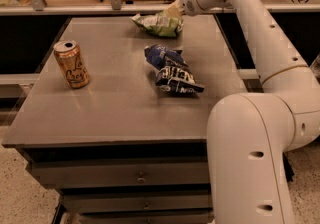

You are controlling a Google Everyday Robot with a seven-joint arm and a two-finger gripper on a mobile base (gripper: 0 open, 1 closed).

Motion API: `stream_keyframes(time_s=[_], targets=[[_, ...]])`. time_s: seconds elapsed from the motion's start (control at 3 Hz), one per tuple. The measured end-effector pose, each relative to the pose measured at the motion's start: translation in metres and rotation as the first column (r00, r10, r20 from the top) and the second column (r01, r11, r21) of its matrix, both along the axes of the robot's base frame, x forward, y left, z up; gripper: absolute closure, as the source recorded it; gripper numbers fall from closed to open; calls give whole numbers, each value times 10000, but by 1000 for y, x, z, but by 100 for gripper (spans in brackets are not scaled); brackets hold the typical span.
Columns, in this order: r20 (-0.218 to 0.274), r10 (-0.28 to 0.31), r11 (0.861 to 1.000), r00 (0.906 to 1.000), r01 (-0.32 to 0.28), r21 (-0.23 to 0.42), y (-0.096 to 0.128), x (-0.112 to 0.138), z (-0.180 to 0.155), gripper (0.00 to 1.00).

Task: Pick green jalapeno chip bag

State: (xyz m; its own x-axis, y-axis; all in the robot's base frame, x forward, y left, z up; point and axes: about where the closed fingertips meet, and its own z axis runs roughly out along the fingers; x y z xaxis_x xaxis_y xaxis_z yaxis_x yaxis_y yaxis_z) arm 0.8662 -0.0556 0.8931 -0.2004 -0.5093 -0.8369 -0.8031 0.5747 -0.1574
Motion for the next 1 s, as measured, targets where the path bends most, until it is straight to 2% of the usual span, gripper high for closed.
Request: stream_keyframes(time_s=[0.33, 0.67, 1.0], targets=[[-238, 93, 9994, 9997, -101, -342, 2, -3, -8, 13], [-256, 154, 9966, 9996, -174, -806, 5, -4, -12, 0], [-255, 152, 9965, 9996, -173, -817, 5, -4, -12, 0]])
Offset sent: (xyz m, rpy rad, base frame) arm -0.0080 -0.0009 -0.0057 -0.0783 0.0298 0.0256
